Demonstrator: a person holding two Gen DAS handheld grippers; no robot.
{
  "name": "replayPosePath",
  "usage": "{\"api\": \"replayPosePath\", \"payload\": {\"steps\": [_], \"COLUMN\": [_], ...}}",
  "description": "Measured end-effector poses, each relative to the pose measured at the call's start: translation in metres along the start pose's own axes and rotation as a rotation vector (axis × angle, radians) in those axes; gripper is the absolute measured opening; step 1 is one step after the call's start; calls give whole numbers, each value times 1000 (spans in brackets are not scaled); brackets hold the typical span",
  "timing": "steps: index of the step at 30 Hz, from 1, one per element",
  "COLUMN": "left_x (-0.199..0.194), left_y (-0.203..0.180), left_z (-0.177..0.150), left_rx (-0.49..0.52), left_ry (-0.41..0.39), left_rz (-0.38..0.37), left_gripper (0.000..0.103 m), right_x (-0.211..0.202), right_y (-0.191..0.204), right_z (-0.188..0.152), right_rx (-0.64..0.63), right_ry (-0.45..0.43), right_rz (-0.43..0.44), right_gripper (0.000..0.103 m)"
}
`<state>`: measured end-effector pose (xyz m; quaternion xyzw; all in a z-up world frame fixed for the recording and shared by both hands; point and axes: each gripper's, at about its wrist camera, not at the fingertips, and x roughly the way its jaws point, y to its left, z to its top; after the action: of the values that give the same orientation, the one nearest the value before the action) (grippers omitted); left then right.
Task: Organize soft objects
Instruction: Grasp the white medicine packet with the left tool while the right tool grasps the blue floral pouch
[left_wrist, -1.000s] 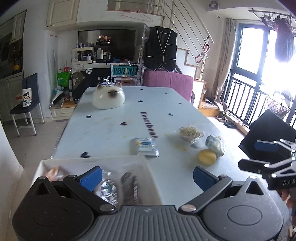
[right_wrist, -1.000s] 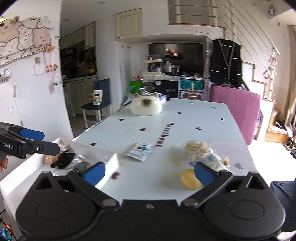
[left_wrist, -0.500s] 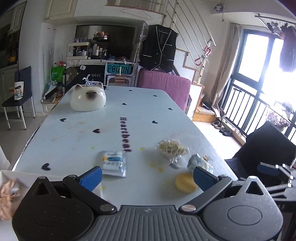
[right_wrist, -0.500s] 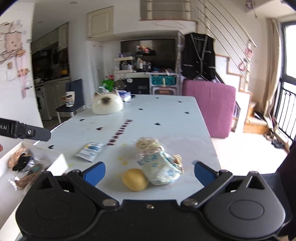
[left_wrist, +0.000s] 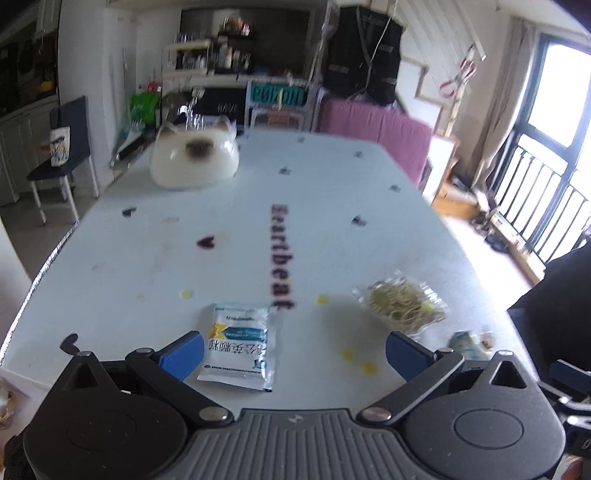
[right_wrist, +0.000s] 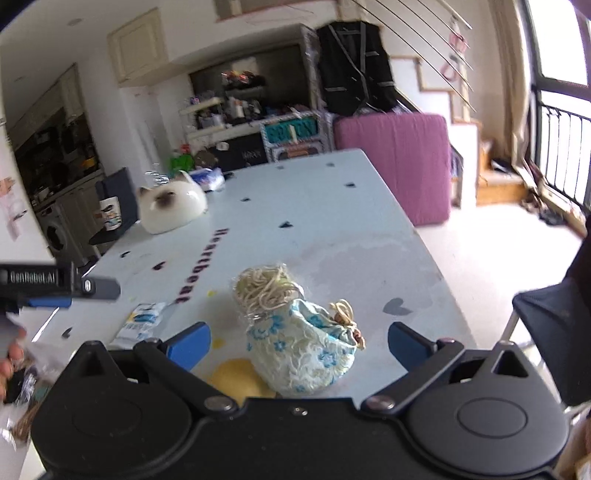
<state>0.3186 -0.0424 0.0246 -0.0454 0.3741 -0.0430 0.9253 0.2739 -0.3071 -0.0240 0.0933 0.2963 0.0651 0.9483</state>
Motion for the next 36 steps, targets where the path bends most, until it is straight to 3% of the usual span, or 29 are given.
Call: {"api": "replayPosePath", "payload": {"steps": [5,13,21,31,36], "left_x": [42,82,100,107,103], "left_y": [8,21,24,30,27], "left_z": [3,-2,-5,-9,-10], "left_rx": [-24,15,12,-9,19], "left_ry": [91,139,169,166,141], "left_rz": [31,84,66,58,78], "left_gripper": [103,103,103,102,83], "right_x": [30,54,61,60,57], "right_y": [-7,-16,-3,-8,-9], "right_z": [-2,-36,-38,-39,-37], "right_rx": [136,318,265,305,292], "right_ry": [31,-14,-10,13,9], "right_rz": [-7,-45,-47,-11,-10], "right_gripper": [103,103,102,70,58]}}
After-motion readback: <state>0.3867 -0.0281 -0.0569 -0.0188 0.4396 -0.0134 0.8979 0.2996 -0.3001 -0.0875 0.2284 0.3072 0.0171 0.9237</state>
